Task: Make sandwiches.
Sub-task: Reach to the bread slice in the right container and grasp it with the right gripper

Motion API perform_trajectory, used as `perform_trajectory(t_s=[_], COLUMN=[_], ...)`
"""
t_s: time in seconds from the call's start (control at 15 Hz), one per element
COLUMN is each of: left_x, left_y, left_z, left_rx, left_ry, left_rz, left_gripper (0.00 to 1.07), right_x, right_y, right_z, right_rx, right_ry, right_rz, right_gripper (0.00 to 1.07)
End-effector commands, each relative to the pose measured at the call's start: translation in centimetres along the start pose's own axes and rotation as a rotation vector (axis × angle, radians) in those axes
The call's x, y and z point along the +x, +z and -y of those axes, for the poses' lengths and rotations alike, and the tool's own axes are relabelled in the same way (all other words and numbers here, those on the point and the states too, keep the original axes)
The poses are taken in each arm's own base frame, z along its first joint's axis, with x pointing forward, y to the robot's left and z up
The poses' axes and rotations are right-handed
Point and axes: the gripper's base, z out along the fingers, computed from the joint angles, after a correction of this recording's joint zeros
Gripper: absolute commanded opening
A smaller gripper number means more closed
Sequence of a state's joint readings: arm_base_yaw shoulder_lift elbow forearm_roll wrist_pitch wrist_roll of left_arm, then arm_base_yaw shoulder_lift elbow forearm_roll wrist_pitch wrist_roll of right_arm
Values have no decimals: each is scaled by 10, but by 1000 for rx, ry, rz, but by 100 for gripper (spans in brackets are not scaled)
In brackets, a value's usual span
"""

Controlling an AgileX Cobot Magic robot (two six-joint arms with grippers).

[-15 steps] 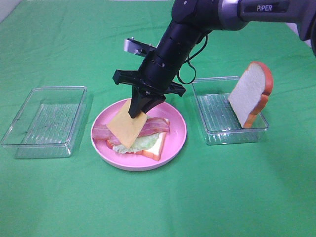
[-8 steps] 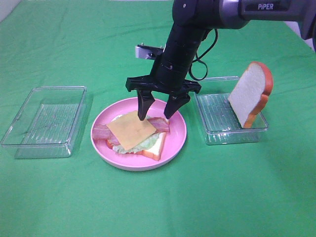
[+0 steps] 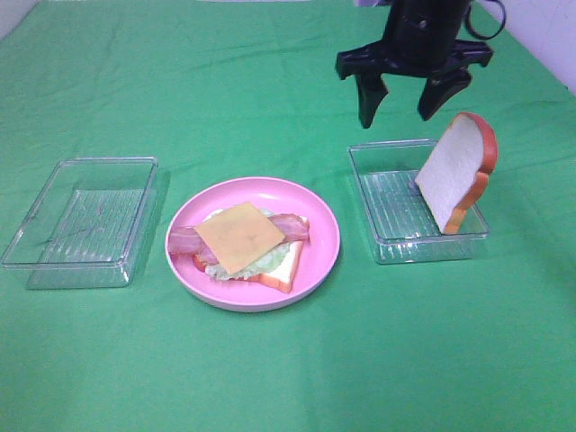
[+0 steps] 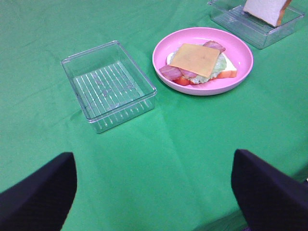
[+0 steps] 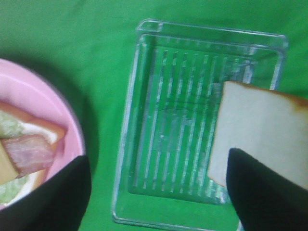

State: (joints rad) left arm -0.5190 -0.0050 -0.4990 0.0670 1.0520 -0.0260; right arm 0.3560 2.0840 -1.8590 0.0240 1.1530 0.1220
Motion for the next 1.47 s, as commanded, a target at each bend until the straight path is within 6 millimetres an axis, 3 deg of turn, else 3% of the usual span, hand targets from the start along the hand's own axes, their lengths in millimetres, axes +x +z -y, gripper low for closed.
perform_trajectory(t_s=[0.07,0.33,0.6,1.0,1.13,1.27,1.47], left_x=[1,1,1,1,1,1,1], left_y=[-3,-3,-3,-3,-3,-3,-3], left_z=[1,1,1,1,1,1,1], left_rx=[9,9,9,9,9,9,9], left_ry=[-4,-4,-4,-4,-4,-4,-4], left_rz=[30,30,30,30,30,30,30], left_gripper=[83,83,83,83,83,83,83], right_x=[5,13,11,8,8,8,8], right_y=[-28,-31,-13,35,39,39,37], right_z=[34,85,93,96,95,95,95], right_rx=[47,20,2,-6,-12,-12,-13], right_ry=[72,187,186,193,192,191,192], right_rz=[18,-68,-108,-217,-226,-226,-222], right_gripper=[77,77,77,73,61,30,0])
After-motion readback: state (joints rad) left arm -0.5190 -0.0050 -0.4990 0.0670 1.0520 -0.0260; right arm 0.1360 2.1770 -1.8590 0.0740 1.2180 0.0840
